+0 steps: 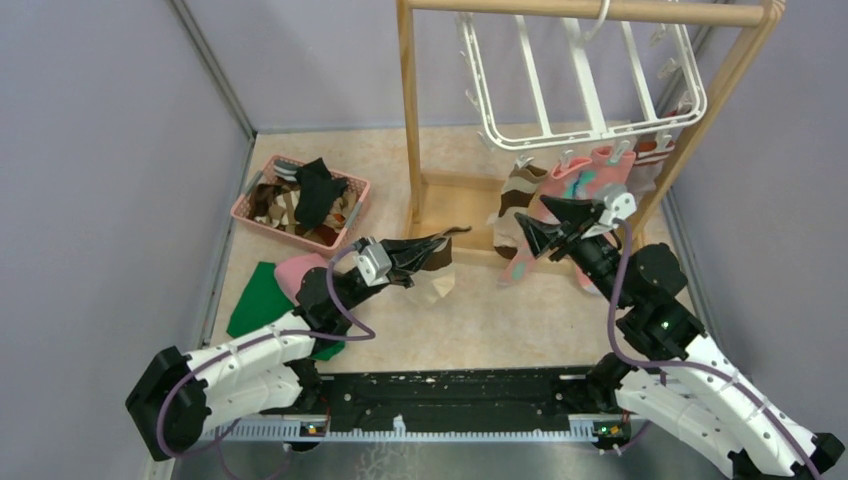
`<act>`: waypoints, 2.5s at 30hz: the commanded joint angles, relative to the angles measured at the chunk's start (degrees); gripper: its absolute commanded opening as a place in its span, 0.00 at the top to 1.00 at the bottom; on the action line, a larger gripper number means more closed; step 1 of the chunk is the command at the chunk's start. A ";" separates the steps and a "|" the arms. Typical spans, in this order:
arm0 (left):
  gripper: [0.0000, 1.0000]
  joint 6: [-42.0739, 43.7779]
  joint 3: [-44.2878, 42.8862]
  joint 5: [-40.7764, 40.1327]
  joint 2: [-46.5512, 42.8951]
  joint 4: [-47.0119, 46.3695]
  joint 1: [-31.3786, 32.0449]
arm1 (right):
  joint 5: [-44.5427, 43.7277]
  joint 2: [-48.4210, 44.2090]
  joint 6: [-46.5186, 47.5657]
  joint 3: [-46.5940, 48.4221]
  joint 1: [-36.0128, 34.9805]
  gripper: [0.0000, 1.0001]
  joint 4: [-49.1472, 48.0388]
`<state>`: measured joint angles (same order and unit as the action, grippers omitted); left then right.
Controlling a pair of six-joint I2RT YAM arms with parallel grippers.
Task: Clip the socks to the hanger
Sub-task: Adjust the hanger on the clothesline.
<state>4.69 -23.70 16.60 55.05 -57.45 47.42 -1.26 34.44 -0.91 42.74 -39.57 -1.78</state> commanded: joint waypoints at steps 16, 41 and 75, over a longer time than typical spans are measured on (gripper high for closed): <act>1.00 1.18 0.70 -0.17 -1.55 -2.97 -0.08 | -23.82 0.18 -4.08 -5.29 0.11 0.30 -12.49; 1.00 2.08 2.26 -1.02 -3.27 -1.95 -0.13 | -47.00 10.13 -3.12 -9.07 -3.65 0.91 -27.71; 1.00 0.51 0.76 2.37 -0.37 -4.07 -0.13 | -50.16 -1.49 3.33 -1.44 13.18 0.98 -17.80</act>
<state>5.91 -21.89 17.39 55.02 -57.49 47.42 -56.73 30.57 7.79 36.16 -32.71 -22.79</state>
